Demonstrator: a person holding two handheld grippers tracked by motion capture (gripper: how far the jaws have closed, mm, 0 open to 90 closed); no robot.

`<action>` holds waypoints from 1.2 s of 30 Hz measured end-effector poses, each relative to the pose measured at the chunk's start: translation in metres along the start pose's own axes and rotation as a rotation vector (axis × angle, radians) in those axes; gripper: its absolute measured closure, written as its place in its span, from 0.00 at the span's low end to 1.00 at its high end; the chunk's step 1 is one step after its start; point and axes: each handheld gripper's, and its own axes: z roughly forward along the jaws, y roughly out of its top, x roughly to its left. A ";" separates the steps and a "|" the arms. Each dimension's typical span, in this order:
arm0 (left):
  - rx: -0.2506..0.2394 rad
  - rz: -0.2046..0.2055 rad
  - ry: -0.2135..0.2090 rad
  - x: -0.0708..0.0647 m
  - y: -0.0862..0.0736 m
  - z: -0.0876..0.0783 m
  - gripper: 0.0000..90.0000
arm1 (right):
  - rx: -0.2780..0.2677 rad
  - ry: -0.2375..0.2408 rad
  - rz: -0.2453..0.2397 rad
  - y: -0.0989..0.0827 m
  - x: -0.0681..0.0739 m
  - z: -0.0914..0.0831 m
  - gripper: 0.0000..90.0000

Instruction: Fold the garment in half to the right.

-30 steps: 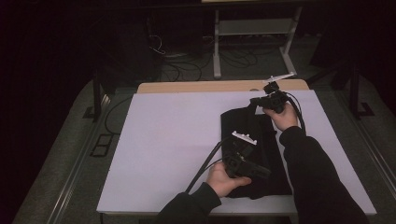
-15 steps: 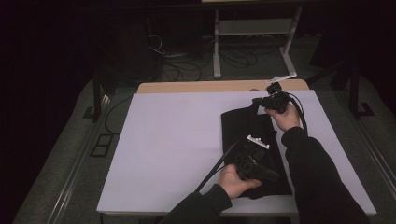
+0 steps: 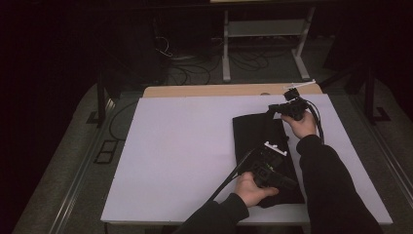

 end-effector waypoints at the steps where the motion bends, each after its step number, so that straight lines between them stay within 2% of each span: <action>1: 0.007 0.002 0.002 0.001 0.000 0.001 0.94 | 0.001 -0.001 0.007 -0.001 -0.001 0.000 0.95; 12: 0.030 -0.025 0.015 0.000 0.001 0.015 0.94 | 0.003 -0.012 0.031 -0.008 -0.012 0.002 0.95; 20: 0.057 -0.012 0.029 -0.006 0.007 0.024 0.94 | 0.002 -0.018 0.030 -0.009 -0.014 0.000 0.95; 32: 0.089 -0.024 0.041 -0.009 0.006 0.037 0.94 | 0.005 -0.032 0.063 -0.019 -0.026 -0.004 0.95; 34: 0.098 -0.029 0.048 -0.008 0.006 0.040 0.93 | 0.003 -0.031 0.062 -0.021 -0.027 -0.004 0.93; 36: 0.107 -0.034 0.050 -0.008 0.005 0.041 0.93 | 0.002 -0.028 0.082 -0.022 -0.028 -0.003 0.89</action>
